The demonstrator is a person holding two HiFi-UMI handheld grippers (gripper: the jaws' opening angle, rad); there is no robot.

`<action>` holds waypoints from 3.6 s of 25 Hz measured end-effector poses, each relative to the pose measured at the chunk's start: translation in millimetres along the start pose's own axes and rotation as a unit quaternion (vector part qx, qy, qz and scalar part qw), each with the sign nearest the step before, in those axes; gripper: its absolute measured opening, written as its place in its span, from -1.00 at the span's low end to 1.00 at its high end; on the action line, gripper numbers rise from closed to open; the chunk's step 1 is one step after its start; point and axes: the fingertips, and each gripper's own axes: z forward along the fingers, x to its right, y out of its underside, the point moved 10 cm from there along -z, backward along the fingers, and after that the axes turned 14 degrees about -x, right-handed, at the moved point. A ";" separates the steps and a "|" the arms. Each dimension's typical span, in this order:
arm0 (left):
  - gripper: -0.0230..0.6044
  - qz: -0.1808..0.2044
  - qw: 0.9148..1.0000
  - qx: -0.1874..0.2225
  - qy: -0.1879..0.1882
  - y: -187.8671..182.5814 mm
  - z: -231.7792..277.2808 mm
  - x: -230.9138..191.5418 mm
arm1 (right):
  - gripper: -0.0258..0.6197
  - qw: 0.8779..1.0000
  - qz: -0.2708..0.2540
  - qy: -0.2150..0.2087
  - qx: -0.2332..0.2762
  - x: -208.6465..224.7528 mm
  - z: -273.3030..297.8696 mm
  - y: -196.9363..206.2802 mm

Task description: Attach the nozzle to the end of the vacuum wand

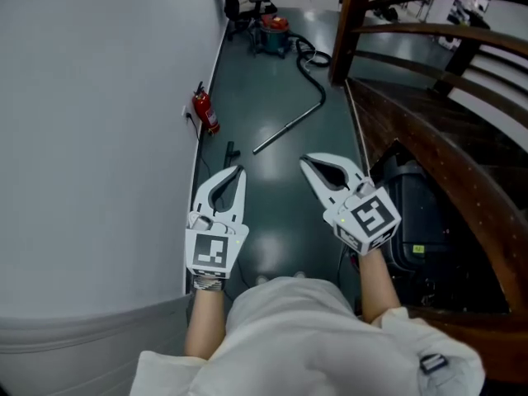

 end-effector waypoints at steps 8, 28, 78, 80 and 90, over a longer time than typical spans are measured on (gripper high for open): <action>-0.93 -0.030 1.000 -0.005 -0.006 3.5 2.8 16.1 | -0.84 0.999 0.002 -0.035 0.001 -1.0 -3.0 15.1; -0.93 -0.059 0.996 -0.055 -0.048 15.9 18.3 85.6 | -0.84 0.996 0.024 -0.084 0.004 30.1 -31.3 57.6; -0.93 -0.066 0.996 -0.059 -0.001 38.9 279.7 -211.8 | -0.83 0.995 0.086 -0.047 -0.028 213.2 280.1 -9.1; -0.93 -0.068 0.996 -0.062 -0.003 42.4 281.6 -218.4 | -0.83 0.995 0.084 -0.047 -0.029 214.2 286.6 -9.3; -0.93 -0.067 0.994 -0.083 -0.014 76.4 304.8 -265.9 | -0.83 0.995 0.078 -0.037 -0.058 229.0 343.5 -15.0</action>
